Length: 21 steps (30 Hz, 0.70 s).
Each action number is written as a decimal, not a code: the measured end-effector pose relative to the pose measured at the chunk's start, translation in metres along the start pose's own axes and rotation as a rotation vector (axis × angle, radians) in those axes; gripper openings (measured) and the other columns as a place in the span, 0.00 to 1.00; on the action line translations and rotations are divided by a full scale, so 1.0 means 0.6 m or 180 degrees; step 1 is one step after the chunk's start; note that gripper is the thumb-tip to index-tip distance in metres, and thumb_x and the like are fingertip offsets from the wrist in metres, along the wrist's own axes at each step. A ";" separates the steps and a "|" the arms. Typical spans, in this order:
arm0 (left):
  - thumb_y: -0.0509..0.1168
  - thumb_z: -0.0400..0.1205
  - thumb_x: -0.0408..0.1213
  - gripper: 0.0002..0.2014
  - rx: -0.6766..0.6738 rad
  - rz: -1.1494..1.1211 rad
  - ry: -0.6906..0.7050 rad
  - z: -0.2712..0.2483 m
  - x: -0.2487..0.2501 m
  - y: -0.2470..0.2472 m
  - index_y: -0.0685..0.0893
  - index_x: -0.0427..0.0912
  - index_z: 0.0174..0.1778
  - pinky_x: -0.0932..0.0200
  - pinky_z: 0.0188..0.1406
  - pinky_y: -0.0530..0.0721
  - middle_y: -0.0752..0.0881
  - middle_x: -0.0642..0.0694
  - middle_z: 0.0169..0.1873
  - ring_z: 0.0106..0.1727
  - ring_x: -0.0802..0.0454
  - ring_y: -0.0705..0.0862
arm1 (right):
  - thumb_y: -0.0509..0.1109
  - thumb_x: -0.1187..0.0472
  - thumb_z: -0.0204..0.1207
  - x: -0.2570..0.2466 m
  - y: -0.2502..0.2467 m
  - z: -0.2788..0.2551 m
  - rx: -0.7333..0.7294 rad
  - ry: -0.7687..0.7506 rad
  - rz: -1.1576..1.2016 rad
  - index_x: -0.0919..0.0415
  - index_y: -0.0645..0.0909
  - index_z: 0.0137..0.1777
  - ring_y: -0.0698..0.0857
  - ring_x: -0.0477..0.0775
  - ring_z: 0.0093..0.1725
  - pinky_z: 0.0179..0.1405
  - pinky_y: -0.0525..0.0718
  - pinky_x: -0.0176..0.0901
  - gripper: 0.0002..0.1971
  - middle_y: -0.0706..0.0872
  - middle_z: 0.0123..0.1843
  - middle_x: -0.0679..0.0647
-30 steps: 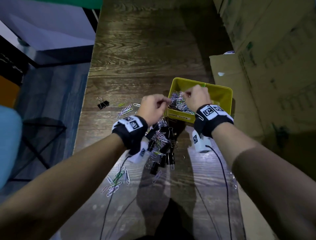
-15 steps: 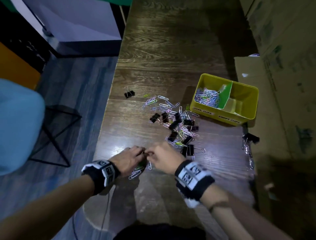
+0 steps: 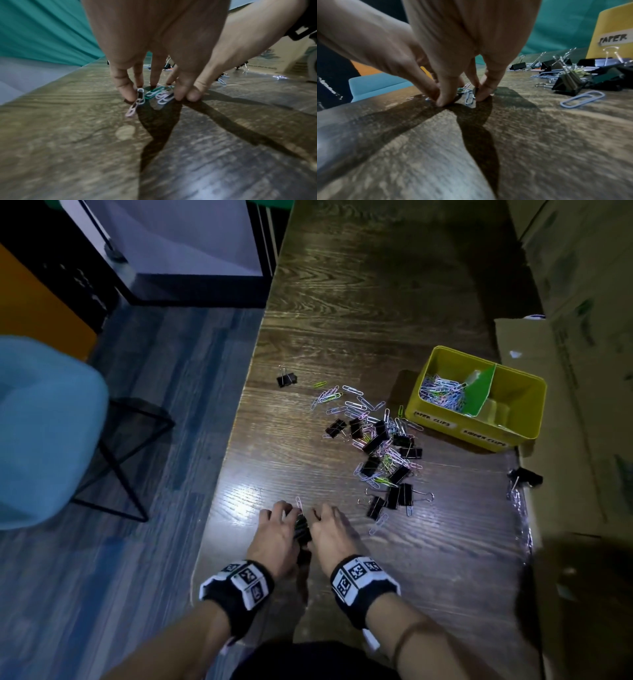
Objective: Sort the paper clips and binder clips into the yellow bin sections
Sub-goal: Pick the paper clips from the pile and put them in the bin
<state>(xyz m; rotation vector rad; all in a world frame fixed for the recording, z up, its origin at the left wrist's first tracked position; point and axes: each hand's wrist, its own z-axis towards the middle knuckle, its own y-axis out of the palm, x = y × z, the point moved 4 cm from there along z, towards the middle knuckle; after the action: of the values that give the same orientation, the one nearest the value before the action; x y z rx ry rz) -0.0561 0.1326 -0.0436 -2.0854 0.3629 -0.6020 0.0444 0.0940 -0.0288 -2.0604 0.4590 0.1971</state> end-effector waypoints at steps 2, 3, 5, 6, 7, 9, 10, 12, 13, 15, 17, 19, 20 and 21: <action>0.60 0.76 0.32 0.27 0.0057 -0.0160 0.0051 0.000 0.013 0.006 0.69 0.42 0.73 0.55 0.66 0.70 0.69 0.42 0.67 0.64 0.43 0.69 | 0.57 0.71 0.80 -0.004 -0.002 -0.001 0.0002 -0.0063 0.0028 0.66 0.70 0.70 0.73 0.65 0.67 0.66 0.75 0.53 0.18 0.72 0.66 0.64; 0.59 0.76 0.31 0.26 0.0080 -0.0183 0.0119 -0.003 0.018 0.008 0.70 0.42 0.73 0.57 0.66 0.69 0.70 0.42 0.67 0.64 0.44 0.69 | 0.55 0.72 0.80 -0.004 -0.003 -0.002 -0.0018 -0.0091 0.0046 0.66 0.72 0.68 0.74 0.65 0.66 0.64 0.76 0.54 0.17 0.73 0.65 0.64; 0.62 0.76 0.31 0.24 0.0122 -0.0247 0.0289 -0.006 0.022 0.011 0.73 0.39 0.70 0.59 0.64 0.69 0.75 0.42 0.63 0.62 0.44 0.72 | 0.54 0.71 0.81 -0.003 -0.006 -0.007 -0.0035 -0.0099 0.0093 0.67 0.74 0.66 0.76 0.65 0.65 0.61 0.77 0.53 0.16 0.75 0.64 0.64; 0.64 0.75 0.31 0.23 0.0125 -0.0269 0.0361 -0.007 0.022 0.012 0.76 0.38 0.68 0.59 0.63 0.70 0.77 0.41 0.61 0.61 0.43 0.74 | 0.54 0.71 0.81 -0.002 -0.008 -0.010 -0.0042 -0.0098 0.0092 0.68 0.74 0.65 0.77 0.65 0.64 0.59 0.77 0.53 0.15 0.76 0.63 0.64; 0.65 0.74 0.31 0.22 0.0100 -0.0268 0.0424 -0.009 0.020 0.013 0.78 0.36 0.66 0.58 0.61 0.71 0.79 0.40 0.60 0.60 0.41 0.76 | 0.54 0.71 0.81 -0.002 -0.010 -0.012 -0.0036 -0.0102 0.0072 0.68 0.74 0.65 0.78 0.65 0.64 0.57 0.77 0.53 0.15 0.77 0.63 0.64; 0.69 0.71 0.30 0.20 0.0079 -0.0192 0.0548 -0.009 0.015 0.016 0.82 0.34 0.60 0.55 0.56 0.78 0.84 0.39 0.54 0.56 0.40 0.80 | 0.54 0.72 0.81 -0.003 -0.014 -0.017 -0.0007 -0.0121 -0.0008 0.68 0.75 0.64 0.80 0.65 0.63 0.56 0.78 0.53 0.15 0.78 0.63 0.64; 0.72 0.68 0.29 0.18 0.0106 -0.0188 0.0600 -0.008 0.009 0.017 0.85 0.35 0.55 0.56 0.51 0.82 0.86 0.40 0.49 0.51 0.40 0.83 | 0.54 0.73 0.80 -0.004 -0.015 -0.018 -0.0002 -0.0123 -0.0062 0.68 0.75 0.64 0.81 0.65 0.62 0.55 0.79 0.54 0.15 0.78 0.63 0.64; 0.75 0.62 0.28 0.15 0.0102 -0.0194 0.0715 -0.007 0.002 0.017 0.88 0.37 0.44 0.63 0.38 0.83 0.88 0.44 0.38 0.40 0.45 0.86 | 0.55 0.75 0.79 -0.006 -0.018 -0.020 -0.0077 -0.0095 -0.0145 0.68 0.77 0.63 0.82 0.65 0.60 0.54 0.80 0.54 0.16 0.81 0.61 0.65; 0.74 0.61 0.31 0.11 0.0164 -0.0095 0.0838 -0.008 0.004 0.010 0.88 0.39 0.39 0.66 0.34 0.81 0.87 0.47 0.33 0.34 0.49 0.86 | 0.56 0.75 0.79 -0.006 -0.019 -0.019 -0.0146 -0.0054 -0.0168 0.69 0.78 0.63 0.83 0.66 0.59 0.53 0.81 0.53 0.16 0.82 0.60 0.66; 0.64 0.62 0.38 0.06 0.0463 0.0124 0.1186 -0.010 0.012 -0.006 0.86 0.43 0.30 0.70 0.31 0.74 0.85 0.51 0.25 0.26 0.54 0.83 | 0.57 0.75 0.78 -0.004 -0.018 -0.016 -0.0291 0.0033 -0.0146 0.69 0.80 0.61 0.85 0.66 0.57 0.51 0.81 0.52 0.16 0.85 0.57 0.67; 0.65 0.61 0.39 0.04 0.0692 0.0224 0.1402 -0.014 0.020 -0.016 0.82 0.44 0.25 0.69 0.30 0.73 0.82 0.52 0.21 0.22 0.55 0.81 | 0.58 0.74 0.79 -0.004 -0.014 -0.012 -0.0358 0.0125 -0.0030 0.68 0.81 0.61 0.85 0.65 0.57 0.49 0.82 0.51 0.15 0.85 0.56 0.67; 0.65 0.60 0.38 0.03 0.0873 0.0274 0.1457 -0.015 0.022 -0.022 0.80 0.44 0.22 0.69 0.26 0.72 0.81 0.52 0.19 0.20 0.56 0.80 | 0.58 0.74 0.78 -0.006 -0.011 -0.011 -0.0298 0.0157 0.0038 0.69 0.80 0.61 0.84 0.66 0.58 0.50 0.82 0.52 0.15 0.85 0.56 0.67; 0.64 0.61 0.37 0.03 0.0957 0.0269 0.1399 -0.013 0.018 -0.023 0.80 0.43 0.22 0.69 0.24 0.72 0.81 0.52 0.19 0.20 0.56 0.80 | 0.58 0.74 0.78 -0.008 -0.008 -0.010 -0.0239 0.0124 0.0038 0.69 0.79 0.61 0.84 0.67 0.58 0.51 0.82 0.53 0.14 0.84 0.56 0.68; 0.67 0.60 0.35 0.01 0.0949 0.0212 0.1296 -0.010 0.012 -0.022 0.81 0.43 0.23 0.69 0.23 0.74 0.82 0.51 0.19 0.20 0.55 0.80 | 0.58 0.75 0.78 -0.009 -0.005 -0.009 -0.0189 0.0105 0.0012 0.70 0.79 0.60 0.84 0.67 0.58 0.52 0.81 0.53 0.14 0.84 0.56 0.69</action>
<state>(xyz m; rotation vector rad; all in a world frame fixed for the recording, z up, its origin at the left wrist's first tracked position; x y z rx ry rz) -0.0530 0.1323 -0.0279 -1.6550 0.5353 -0.9806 0.0402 0.0922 -0.0216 -2.1238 0.4824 0.1813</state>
